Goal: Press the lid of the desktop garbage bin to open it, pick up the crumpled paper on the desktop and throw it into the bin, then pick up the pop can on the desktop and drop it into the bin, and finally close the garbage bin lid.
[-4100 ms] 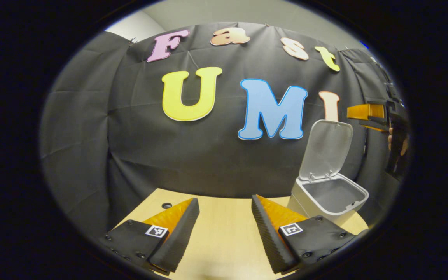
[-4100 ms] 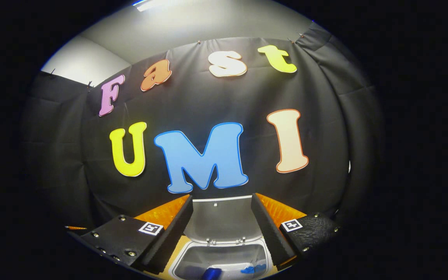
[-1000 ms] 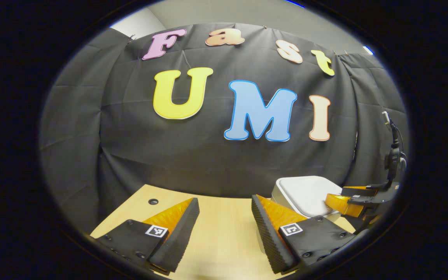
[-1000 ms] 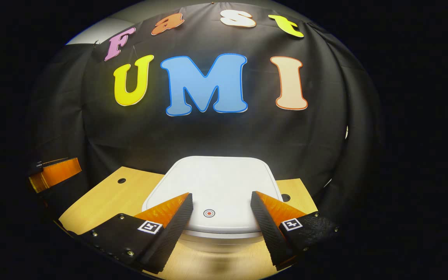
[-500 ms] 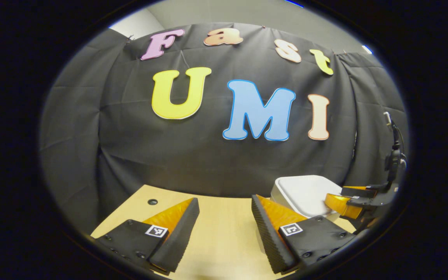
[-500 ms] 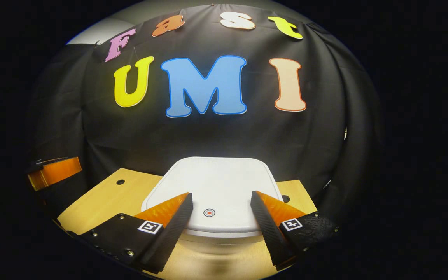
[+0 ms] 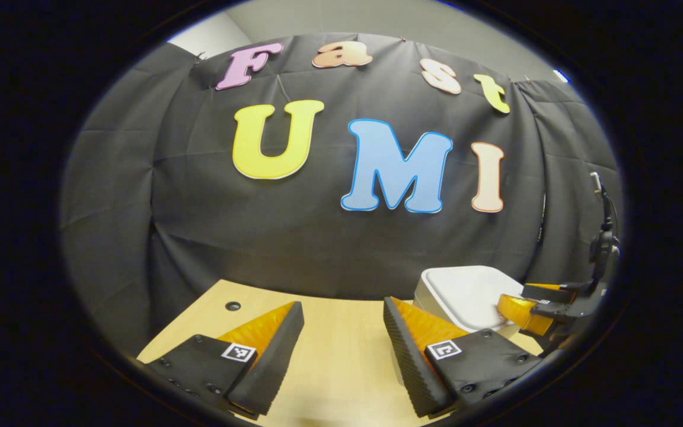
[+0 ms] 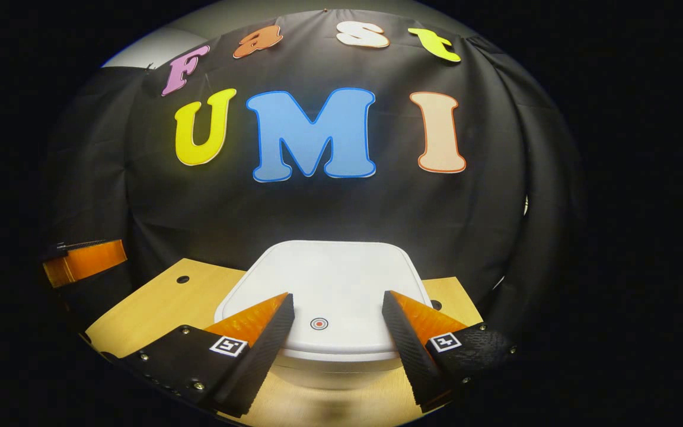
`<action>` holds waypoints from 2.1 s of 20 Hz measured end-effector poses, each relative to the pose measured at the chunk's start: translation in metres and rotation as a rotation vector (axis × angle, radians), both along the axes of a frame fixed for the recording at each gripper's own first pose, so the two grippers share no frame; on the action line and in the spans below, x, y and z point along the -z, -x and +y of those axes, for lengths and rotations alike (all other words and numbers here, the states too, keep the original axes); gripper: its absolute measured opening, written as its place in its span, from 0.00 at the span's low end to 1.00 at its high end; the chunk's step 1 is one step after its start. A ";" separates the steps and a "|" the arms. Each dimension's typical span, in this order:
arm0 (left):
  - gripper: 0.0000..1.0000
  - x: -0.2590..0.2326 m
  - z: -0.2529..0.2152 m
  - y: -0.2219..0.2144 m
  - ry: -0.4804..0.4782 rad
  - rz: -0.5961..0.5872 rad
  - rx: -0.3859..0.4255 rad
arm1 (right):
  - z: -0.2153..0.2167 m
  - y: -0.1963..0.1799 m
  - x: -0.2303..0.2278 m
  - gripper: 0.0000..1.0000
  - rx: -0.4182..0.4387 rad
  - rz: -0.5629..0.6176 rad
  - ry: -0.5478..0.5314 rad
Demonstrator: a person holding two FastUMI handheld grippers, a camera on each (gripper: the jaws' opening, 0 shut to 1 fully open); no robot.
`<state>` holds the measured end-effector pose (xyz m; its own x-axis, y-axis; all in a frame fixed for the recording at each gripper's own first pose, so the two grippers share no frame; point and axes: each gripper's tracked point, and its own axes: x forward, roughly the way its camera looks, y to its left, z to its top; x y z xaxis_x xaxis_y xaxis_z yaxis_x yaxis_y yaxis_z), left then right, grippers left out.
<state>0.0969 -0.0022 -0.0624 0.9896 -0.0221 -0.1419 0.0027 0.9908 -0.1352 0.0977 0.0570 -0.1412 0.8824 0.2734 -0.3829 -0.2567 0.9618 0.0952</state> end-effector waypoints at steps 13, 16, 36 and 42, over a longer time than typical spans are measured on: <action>0.89 0.013 -0.011 0.003 -0.005 0.007 0.000 | 0.000 0.002 0.007 0.96 0.042 -0.102 -0.037; 0.89 0.015 -0.011 0.001 -0.001 0.012 0.003 | -0.001 0.002 0.009 0.96 0.047 -0.124 -0.041; 0.89 0.007 -0.028 -0.008 -0.063 -0.016 0.039 | -0.002 0.001 0.002 0.95 0.067 -0.145 -0.046; 0.89 0.002 -0.026 -0.007 -0.076 -0.029 0.036 | -0.006 -0.001 -0.009 0.95 0.085 -0.145 -0.058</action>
<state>0.1039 -0.0282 -0.0640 0.9922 -0.0479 -0.1155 0.0413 0.9974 -0.0591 0.0991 0.0510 -0.1320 0.9481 0.2135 -0.2359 -0.1899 0.9746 0.1187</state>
